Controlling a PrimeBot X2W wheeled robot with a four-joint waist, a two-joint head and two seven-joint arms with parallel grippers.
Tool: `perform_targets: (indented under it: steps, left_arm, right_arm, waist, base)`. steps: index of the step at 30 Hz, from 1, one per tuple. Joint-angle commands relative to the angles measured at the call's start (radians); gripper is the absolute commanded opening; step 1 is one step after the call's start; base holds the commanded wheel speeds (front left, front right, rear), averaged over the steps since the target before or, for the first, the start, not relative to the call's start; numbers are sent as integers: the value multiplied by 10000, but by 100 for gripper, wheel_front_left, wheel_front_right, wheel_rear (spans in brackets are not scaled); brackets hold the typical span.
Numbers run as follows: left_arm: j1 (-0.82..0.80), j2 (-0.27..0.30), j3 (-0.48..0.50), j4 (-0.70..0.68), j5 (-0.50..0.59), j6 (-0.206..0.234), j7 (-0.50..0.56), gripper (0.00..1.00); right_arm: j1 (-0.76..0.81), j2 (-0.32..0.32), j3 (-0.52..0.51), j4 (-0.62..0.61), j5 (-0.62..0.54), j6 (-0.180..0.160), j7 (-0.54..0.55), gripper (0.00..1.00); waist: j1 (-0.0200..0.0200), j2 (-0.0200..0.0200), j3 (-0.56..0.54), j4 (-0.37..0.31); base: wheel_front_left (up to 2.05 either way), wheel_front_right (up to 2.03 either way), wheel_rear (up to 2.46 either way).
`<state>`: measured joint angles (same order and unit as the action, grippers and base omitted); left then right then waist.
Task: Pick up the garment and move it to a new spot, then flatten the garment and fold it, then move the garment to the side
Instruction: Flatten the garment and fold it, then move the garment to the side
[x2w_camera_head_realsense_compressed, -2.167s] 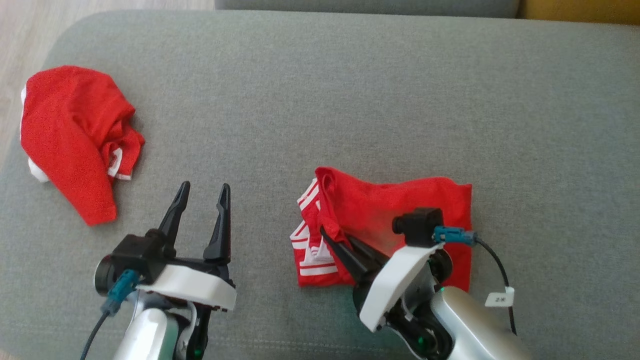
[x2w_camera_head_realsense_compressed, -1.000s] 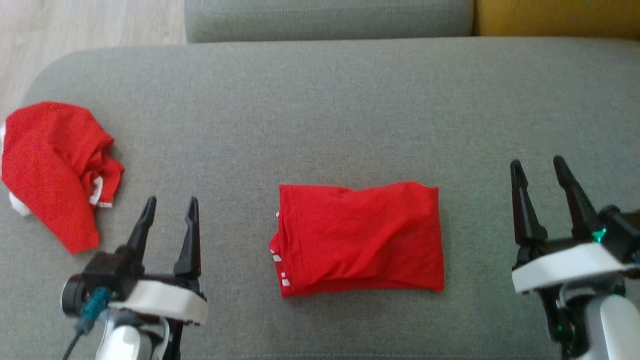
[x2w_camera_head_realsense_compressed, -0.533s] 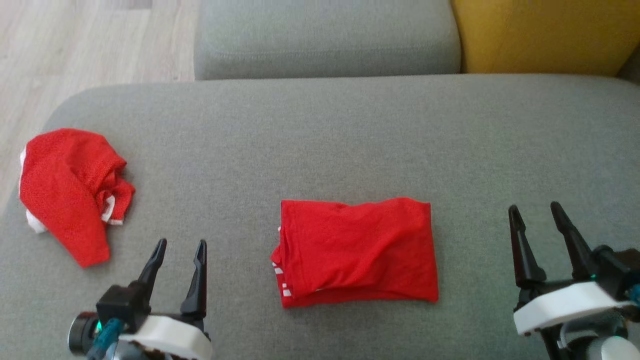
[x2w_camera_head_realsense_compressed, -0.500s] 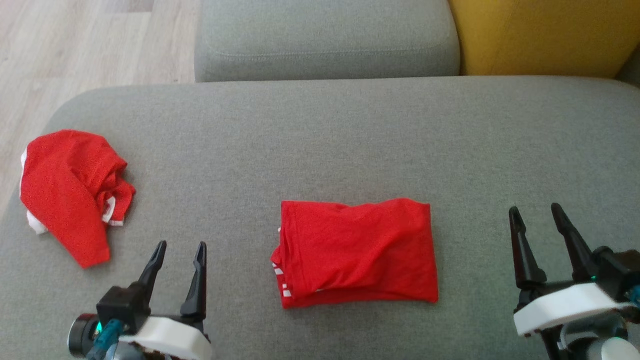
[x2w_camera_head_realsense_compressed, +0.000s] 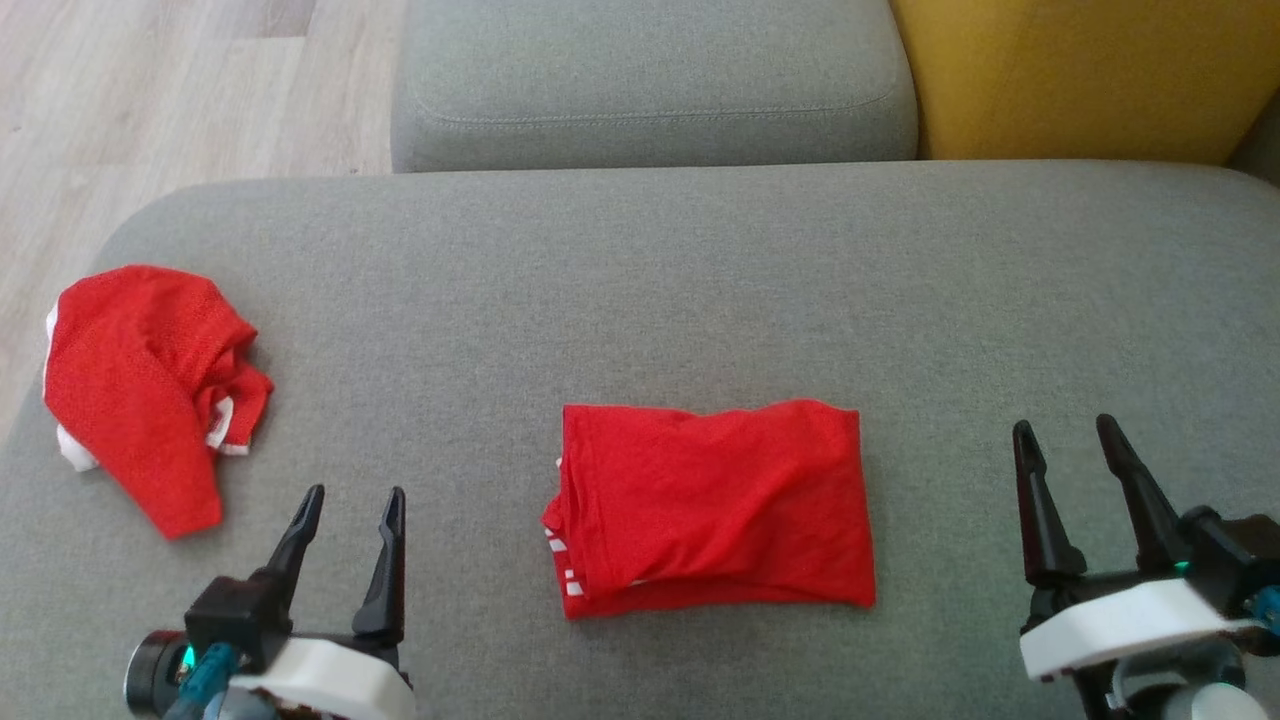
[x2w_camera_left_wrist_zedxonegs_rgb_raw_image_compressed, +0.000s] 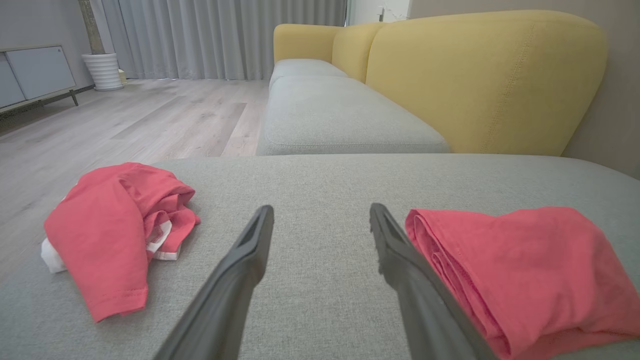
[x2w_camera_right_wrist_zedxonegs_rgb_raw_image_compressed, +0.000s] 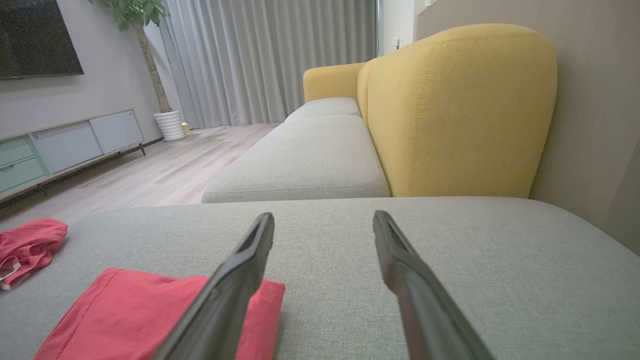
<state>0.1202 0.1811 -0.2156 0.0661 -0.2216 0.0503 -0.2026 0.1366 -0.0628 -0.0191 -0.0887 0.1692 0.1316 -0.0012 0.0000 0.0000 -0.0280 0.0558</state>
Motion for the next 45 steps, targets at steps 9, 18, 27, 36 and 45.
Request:
perform_targets:
  steps: [9,18,27,36,45]
  left_arm:
    - [-510,198,341,-394,-120,106,-25,100]
    - [-621,245,293,-411,-161,140,-39,100]
    - [-1344,214,123,-423,-145,6,-158,100]
    - [-2326,-121,-51,-154,-166,-181,-463,100]
    - [-2669,-348,38,99,-130,-260,-580,100]
  right_arm:
    - [-257,-41,213,-214,74,-9,-111,100]
    - [-250,-18,189,-74,50,-9,10,100]
    - [-1005,-19,844,1335,184,-9,488,100]
    - [-2031,51,1461,3356,372,-9,1181,100]
    - [-2565,77,1591,4250,410,-9,1785,0]
  waist:
    - [0,0,80,-30]
    - [0,0,185,6]
    - [0,0,931,345]
    - [0,0,1749,1073]
    - [0,0,1935,1243]
  base:
    - [0,0,0]
    - [0,0,0]
    - [0,0,0]
    - [0,0,0]
    - [0,0,0]
